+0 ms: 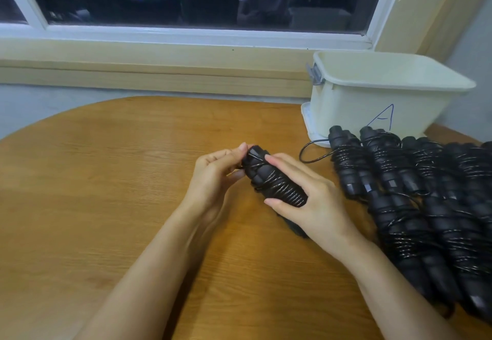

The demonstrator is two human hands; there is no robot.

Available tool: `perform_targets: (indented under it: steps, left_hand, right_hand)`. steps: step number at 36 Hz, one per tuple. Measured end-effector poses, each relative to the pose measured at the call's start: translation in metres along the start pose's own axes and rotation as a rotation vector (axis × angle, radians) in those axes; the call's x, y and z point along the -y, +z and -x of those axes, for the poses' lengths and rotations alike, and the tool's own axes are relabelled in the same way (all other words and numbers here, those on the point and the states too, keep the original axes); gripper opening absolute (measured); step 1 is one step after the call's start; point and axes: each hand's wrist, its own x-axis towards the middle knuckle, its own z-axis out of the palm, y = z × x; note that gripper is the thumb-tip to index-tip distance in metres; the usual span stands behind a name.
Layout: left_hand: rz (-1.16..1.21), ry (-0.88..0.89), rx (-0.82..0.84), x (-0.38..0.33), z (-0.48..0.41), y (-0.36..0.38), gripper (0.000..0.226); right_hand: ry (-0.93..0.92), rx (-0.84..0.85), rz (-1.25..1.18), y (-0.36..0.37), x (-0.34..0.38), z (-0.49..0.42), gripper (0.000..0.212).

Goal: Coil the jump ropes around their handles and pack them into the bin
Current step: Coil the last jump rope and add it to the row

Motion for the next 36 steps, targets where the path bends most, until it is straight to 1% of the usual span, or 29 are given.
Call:
perform_targets:
  steps: [4, 8, 11, 13, 16, 18, 20, 21, 22, 24, 25, 28, 30, 31, 34, 36]
  left_hand:
    - [-0.06, -0.023, 0.017, -0.007, -0.002, -0.005, 0.031]
    - [-0.095, -0.045, 0.011, -0.01, -0.004, -0.009, 0.031]
    - [-0.097, -0.111, 0.026, -0.013, -0.004, -0.011, 0.027]
    - [-0.068, -0.191, 0.049, -0.015, -0.006, -0.014, 0.026]
    - [0.048, -0.393, 0.165, -0.015, -0.01, -0.025, 0.035]
    - [0.211, -0.513, 0.272, -0.013, -0.013, -0.031, 0.05]
    - [0.412, -0.557, 0.357, -0.011, -0.014, -0.031, 0.06]
    - [0.487, -0.552, 0.4, -0.01, -0.014, -0.03, 0.06]
    - [0.532, -0.534, 0.446, -0.01, -0.013, -0.029, 0.054]
    - [0.576, -0.456, 0.519, -0.011, -0.009, -0.025, 0.032]
    - [0.602, -0.411, 0.538, -0.011, -0.006, -0.024, 0.027]
    - [0.636, -0.241, 0.574, -0.016, 0.003, -0.015, 0.02]
    - [0.588, -0.198, 0.461, -0.019, 0.01, -0.014, 0.016]
    - [0.59, -0.186, 0.435, -0.018, 0.011, -0.013, 0.016]
    - [0.685, -0.175, 0.54, -0.011, 0.007, -0.008, 0.016]
    - [0.699, -0.143, 0.565, -0.01, 0.004, -0.005, 0.018]
  right_hand:
    - [-0.006, 0.048, -0.043, 0.001, 0.003, 0.002, 0.072]
    - [-0.009, 0.091, -0.06, 0.005, 0.005, 0.003, 0.076]
    - [-0.017, 0.083, -0.06, 0.008, 0.007, 0.006, 0.076]
    - [-0.023, 0.08, -0.075, 0.01, 0.01, 0.008, 0.078]
    - [0.007, 0.093, -0.166, 0.012, 0.014, 0.008, 0.077]
    - [0.049, 0.105, -0.259, 0.01, 0.015, 0.008, 0.075]
    - [0.118, 0.122, -0.384, 0.007, 0.017, 0.007, 0.073]
    - [0.148, 0.128, -0.441, 0.006, 0.018, 0.007, 0.072]
    - [0.169, 0.131, -0.491, 0.005, 0.019, 0.006, 0.07]
    - [0.194, 0.125, -0.584, 0.004, 0.022, 0.005, 0.068]
    - [0.205, 0.118, -0.632, 0.003, 0.023, 0.005, 0.069]
    - [0.241, 0.108, -0.811, 0.002, 0.028, 0.005, 0.065]
    - [0.27, 0.107, -0.892, 0.001, 0.028, 0.005, 0.062]
    - [0.285, 0.105, -0.916, 0.002, 0.028, 0.005, 0.061]
    - [0.323, 0.113, -0.959, 0.003, 0.026, 0.006, 0.058]
    - [0.334, 0.102, -0.957, 0.002, 0.025, 0.006, 0.057]
